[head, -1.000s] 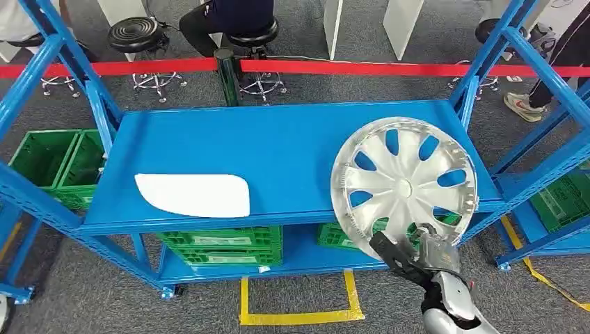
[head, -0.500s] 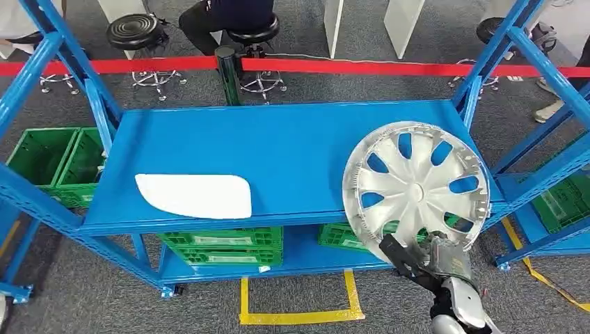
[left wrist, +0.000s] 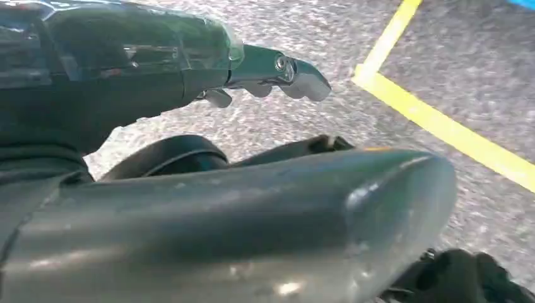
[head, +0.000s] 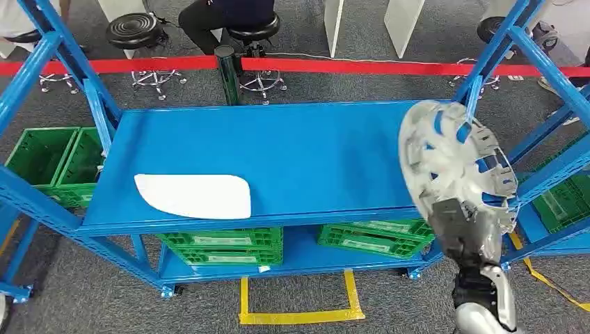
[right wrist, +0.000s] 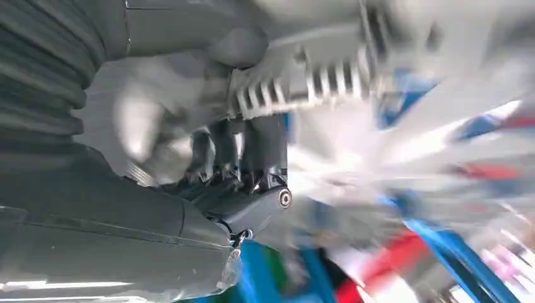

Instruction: Take the parts from the cabinet and place them on the table.

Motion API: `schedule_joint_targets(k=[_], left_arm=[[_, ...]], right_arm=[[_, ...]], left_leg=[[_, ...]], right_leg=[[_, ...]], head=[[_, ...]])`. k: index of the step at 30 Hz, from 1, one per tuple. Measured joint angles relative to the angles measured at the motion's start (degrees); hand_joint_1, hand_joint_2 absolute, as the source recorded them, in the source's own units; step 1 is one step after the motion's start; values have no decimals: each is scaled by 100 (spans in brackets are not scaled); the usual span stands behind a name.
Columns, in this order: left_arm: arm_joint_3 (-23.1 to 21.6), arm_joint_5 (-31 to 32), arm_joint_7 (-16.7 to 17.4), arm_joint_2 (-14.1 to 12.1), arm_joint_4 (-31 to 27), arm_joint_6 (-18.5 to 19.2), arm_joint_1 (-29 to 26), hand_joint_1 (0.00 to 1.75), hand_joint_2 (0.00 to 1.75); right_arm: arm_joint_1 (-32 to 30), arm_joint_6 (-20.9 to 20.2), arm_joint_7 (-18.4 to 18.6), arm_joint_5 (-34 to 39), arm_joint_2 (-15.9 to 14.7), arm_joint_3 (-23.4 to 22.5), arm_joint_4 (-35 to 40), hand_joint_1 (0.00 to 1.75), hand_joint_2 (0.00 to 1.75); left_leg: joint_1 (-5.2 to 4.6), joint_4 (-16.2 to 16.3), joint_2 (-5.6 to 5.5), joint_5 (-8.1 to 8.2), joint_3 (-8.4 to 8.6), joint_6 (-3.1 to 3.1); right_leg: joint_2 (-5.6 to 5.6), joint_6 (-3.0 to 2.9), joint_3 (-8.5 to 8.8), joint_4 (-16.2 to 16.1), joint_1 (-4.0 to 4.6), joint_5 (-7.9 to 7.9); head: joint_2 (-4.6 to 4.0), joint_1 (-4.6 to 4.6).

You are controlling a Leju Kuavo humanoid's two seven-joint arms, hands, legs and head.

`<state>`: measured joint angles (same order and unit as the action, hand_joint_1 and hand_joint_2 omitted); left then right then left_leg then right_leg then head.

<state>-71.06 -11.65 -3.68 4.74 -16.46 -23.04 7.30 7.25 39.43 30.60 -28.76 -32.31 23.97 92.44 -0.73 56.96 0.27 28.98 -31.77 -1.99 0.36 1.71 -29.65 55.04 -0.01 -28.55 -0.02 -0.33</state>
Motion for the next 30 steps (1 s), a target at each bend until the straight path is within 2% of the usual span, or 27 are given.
schedule_joint_targets(k=[1,3,5,7,8,11,14,19,25,26,27,28,30], left_arm=[[0,-6,-80,22,0,7,6,0,0],[0,-24,-284,96,-2,37,26,0,0],[2,-28,-401,153,-2,85,58,0,0],[2,-33,-509,212,-2,122,108,0,0],[2,-33,-529,214,-2,138,110,0,0],[2,-48,-596,232,-2,162,124,0,0],[4,-68,-609,238,0,162,130,0,0],[4,-65,-616,240,0,162,131,0,0],[4,-70,-929,253,0,153,162,0,0],[7,-91,-992,260,-2,159,170,0,175],[15,-174,-1177,269,-9,229,181,0,175],[59,-321,-1601,291,-41,371,198,0,175],[122,-489,-2095,372,-122,611,248,0,175]], right_arm=[[81,13,69,-45,-50,-59,256,175,175],[389,15,519,-239,-245,-105,918,175,175],[616,-28,747,-367,-395,-89,1344,175,175],[894,-247,877,-435,-584,-111,1825,175,175],[941,-334,881,-437,-636,-124,1965,175,175],[1138,-932,892,-487,-743,-245,2423,175,175],[1289,-1297,912,-485,-800,-371,2832,175,175],[1402,-1421,922,-472,-835,-516,3271,175,175],[1798,-1298,925,-212,-951,-524,3754,175,175],[1836,-1294,925,-177,-962,-524,3826,175,175],[1900,-1257,925,-157,-975,-518,3904,175,175],[1964,-1133,925,-142,-994,-485,4018,175,175],[2029,-940,923,-231,-1025,-424,4173,175,175]], left_leg=[[-3,0,11,0,2,0],[-7,1,22,5,3,-7],[-7,1,23,5,2,-7],[-6,1,19,6,3,-8],[-6,0,18,10,4,-6],[-6,1,9,12,4,-6],[-4,1,-19,12,3,-6],[-4,0,-34,13,1,-5],[-5,1,-46,15,1,-3],[-5,1,-51,15,1,-3],[-5,1,-57,15,0,-3],[-5,1,-62,15,-1,-3],[1,1,-75,15,0,-4]], right_leg=[[8,2,-1,0,-3,1],[14,2,-5,1,-8,1],[18,2,-8,1,-8,1],[19,2,-7,1,-7,1],[20,2,-7,1,-7,1],[23,2,-9,1,-7,0],[13,-2,-8,1,-5,-4],[8,1,-7,1,-6,-8],[8,1,-7,0,-7,-9],[7,1,-7,0,-7,-9],[5,1,-7,0,-8,-9],[1,-1,-7,0,-8,-10],[-10,-3,1,0,-1,-14]], head=[[0,0],[0,2],[0,2],[0,2],[0,2],[0,2],[0,4],[0,4],[0,7],[0,7],[0,7],[0,9],[0,13]])
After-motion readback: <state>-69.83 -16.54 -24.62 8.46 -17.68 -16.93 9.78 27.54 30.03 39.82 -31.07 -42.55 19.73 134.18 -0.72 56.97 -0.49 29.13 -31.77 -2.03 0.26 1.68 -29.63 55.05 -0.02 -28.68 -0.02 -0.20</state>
